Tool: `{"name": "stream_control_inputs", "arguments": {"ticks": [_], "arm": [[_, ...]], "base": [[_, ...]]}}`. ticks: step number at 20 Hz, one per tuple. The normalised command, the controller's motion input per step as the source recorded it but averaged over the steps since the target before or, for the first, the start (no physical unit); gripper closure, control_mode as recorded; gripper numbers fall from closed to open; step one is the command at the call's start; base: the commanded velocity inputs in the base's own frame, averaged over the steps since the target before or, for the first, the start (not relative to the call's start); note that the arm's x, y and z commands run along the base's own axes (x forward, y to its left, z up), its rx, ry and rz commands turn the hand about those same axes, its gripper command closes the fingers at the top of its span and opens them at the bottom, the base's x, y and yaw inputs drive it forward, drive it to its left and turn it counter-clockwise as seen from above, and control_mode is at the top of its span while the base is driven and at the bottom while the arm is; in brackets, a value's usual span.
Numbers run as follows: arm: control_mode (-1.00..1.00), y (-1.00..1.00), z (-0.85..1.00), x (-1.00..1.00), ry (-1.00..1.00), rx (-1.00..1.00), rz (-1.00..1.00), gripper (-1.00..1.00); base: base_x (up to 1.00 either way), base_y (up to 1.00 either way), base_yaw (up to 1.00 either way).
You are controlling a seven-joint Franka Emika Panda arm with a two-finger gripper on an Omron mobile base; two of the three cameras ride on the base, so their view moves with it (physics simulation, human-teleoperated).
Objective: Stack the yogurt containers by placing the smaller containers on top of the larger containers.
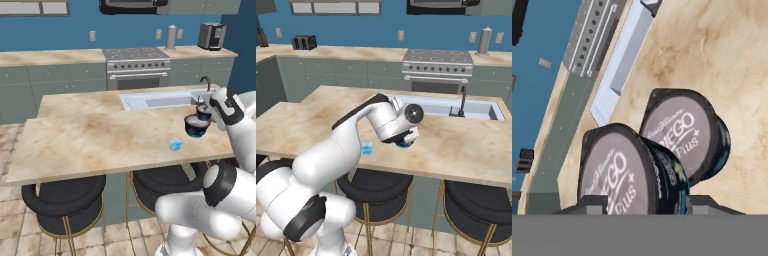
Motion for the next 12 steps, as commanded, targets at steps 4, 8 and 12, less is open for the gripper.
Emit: {"name": "stream_control_inputs", "arguments": {"ticks": [4,8,12], "arm": [[-1.00,0.00,-0.08,0.00,0.00,0.03,0.00,1.00],[-1.00,0.00,-0.02,0.06,0.00,0.04,0.00,1.00],[-1.00,0.00,0.00,0.17,0.00,0.04,0.00,1.00]], "base": [[0.00,0.00,0.00],[0.00,0.00,0.00],[0.00,0.00,0.00]]}}
